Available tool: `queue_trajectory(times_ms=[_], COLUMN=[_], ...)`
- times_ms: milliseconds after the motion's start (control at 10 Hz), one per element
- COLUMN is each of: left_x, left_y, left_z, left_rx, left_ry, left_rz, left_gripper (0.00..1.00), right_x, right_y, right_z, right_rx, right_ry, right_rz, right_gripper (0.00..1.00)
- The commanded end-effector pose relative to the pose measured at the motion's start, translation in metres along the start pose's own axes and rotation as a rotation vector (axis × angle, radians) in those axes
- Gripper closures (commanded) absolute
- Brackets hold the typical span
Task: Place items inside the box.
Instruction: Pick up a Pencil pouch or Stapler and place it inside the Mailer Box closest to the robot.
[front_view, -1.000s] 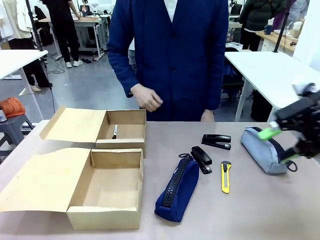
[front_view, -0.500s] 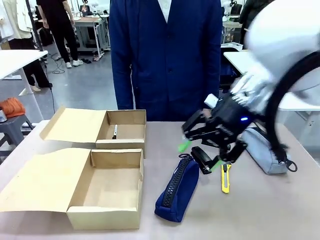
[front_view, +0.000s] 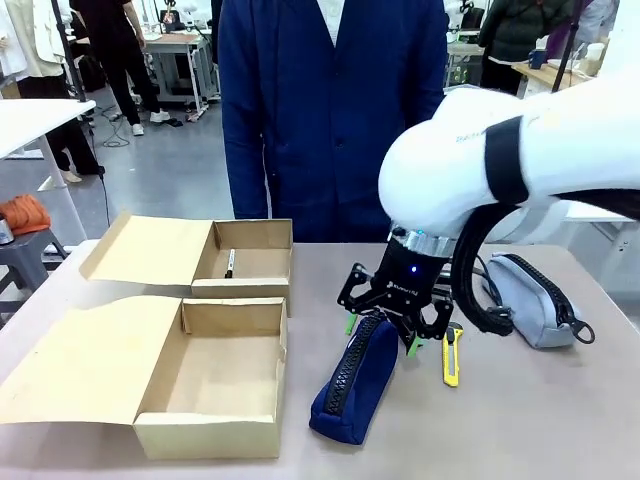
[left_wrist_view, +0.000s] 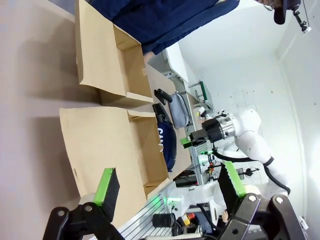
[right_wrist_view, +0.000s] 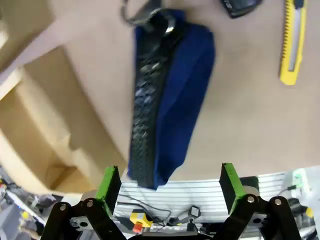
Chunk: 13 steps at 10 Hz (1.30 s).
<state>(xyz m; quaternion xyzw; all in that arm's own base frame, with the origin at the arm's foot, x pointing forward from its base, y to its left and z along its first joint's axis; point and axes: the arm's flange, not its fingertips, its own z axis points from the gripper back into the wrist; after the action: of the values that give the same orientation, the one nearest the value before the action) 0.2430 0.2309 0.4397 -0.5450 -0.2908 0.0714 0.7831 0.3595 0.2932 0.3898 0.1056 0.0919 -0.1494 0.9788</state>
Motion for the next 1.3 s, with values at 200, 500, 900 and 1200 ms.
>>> queue_trajectory(times_ms=[200,500,900,1200], left_x=[0.000,0.000,0.000,0.000], left_y=[-0.002,-0.002,-0.002,-0.002], left_z=[0.000,0.000,0.000,0.000], left_rx=[-0.022,-0.022,-0.022,-0.022], left_ry=[-0.012,-0.012,-0.012,-0.012], left_rz=[-0.020,-0.020,-0.020,-0.020], left_gripper=[0.00,0.00,0.00,0.00], right_x=[0.015,0.011,0.004,0.001], right_y=[0.037,0.050,0.045,0.043], right_z=[-0.052,-0.085,-0.083,-0.084], right_rx=[-0.055,-0.158,-0.170,-0.169], right_ry=[-0.018,-0.033,-0.039,-0.044], right_rz=[-0.060,-0.019,0.015,0.024], right_gripper=[0.00,0.00,0.00,0.00])
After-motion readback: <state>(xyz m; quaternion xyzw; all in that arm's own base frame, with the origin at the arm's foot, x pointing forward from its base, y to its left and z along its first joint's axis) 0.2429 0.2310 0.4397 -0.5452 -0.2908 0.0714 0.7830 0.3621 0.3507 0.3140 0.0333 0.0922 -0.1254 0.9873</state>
